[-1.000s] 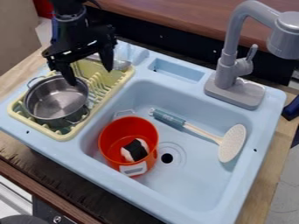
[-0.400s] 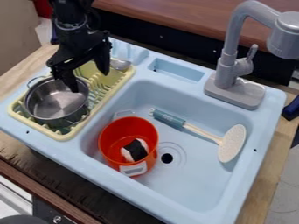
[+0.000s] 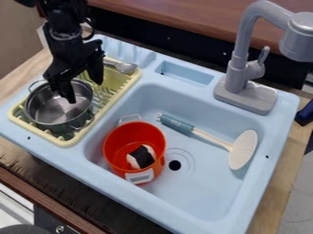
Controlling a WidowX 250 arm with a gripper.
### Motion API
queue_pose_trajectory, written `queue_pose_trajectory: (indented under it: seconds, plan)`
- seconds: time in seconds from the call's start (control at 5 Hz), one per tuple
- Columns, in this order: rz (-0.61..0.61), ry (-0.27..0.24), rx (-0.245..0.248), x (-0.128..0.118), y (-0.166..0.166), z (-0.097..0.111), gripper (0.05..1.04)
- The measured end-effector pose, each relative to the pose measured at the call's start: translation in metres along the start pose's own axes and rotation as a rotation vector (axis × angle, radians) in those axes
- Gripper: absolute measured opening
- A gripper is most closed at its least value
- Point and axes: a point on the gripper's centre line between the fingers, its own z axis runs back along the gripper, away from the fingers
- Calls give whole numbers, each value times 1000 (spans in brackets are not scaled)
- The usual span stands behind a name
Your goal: Moved the silver pot from the plate tray to beside the faucet
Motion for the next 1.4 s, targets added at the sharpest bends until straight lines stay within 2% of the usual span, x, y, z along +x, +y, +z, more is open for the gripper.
queue_pose_trajectory:
  seconds: [0.4, 0.6, 0.8, 1.4]
  plan:
    - [9, -13, 2, -4, 5, -6, 300]
    - [20, 3, 18, -5, 4, -3, 127]
    - [11, 2, 37, -7, 1, 1, 63]
    - [56, 5, 84, -12, -21, 27, 56]
